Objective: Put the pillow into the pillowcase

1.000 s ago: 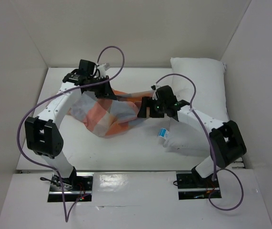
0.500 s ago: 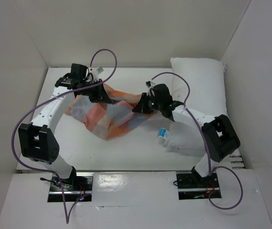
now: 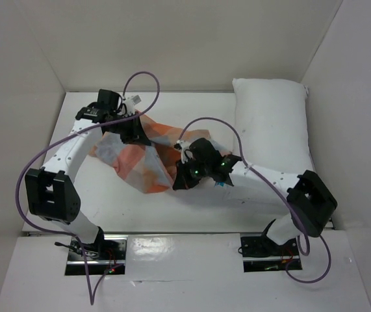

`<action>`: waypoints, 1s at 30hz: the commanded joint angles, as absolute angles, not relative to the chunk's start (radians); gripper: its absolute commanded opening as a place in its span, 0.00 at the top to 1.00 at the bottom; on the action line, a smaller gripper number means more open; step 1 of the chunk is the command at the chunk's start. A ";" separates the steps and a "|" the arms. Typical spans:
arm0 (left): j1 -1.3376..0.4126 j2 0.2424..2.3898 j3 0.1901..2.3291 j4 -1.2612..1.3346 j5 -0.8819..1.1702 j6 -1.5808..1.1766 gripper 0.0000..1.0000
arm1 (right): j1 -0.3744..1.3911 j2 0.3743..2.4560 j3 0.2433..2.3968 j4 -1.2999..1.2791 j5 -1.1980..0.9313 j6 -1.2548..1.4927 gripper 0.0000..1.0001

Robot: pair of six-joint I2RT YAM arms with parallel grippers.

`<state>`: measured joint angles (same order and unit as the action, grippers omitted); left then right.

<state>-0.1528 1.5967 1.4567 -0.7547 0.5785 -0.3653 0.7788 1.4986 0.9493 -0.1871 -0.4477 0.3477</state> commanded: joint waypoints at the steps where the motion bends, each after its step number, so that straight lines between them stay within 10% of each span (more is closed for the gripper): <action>1: -0.159 1.557 1.401 -0.765 0.595 -0.322 1.00 | 0.905 1.433 0.893 -0.356 -0.362 0.317 1.00; 3: -0.184 1.548 1.367 -0.776 0.595 -0.322 1.00 | 0.931 1.424 0.902 -0.399 -0.289 0.318 0.96; 4: -0.195 1.536 1.346 -0.776 0.586 -0.322 1.00 | 0.931 1.414 0.934 -0.429 -0.246 0.318 0.80; 6: -0.227 1.517 1.281 -0.776 0.586 -0.334 1.00 | 0.917 1.350 0.959 -0.482 -0.151 0.345 0.14; 8: -0.241 1.491 1.247 -0.753 0.586 -0.347 1.00 | 0.884 1.268 0.977 -0.471 -0.046 0.356 0.04; 14: -0.272 1.468 1.256 -0.724 0.568 -0.368 1.00 | 0.727 1.252 1.014 -0.417 0.001 0.430 0.24; 20: -0.281 1.447 1.337 -0.744 0.557 -0.379 1.00 | 0.707 1.391 1.095 -0.436 -0.018 0.573 0.10; 30: -0.290 1.466 1.459 -0.670 0.590 -0.426 1.00 | 0.520 1.232 0.655 0.231 -0.301 1.210 0.15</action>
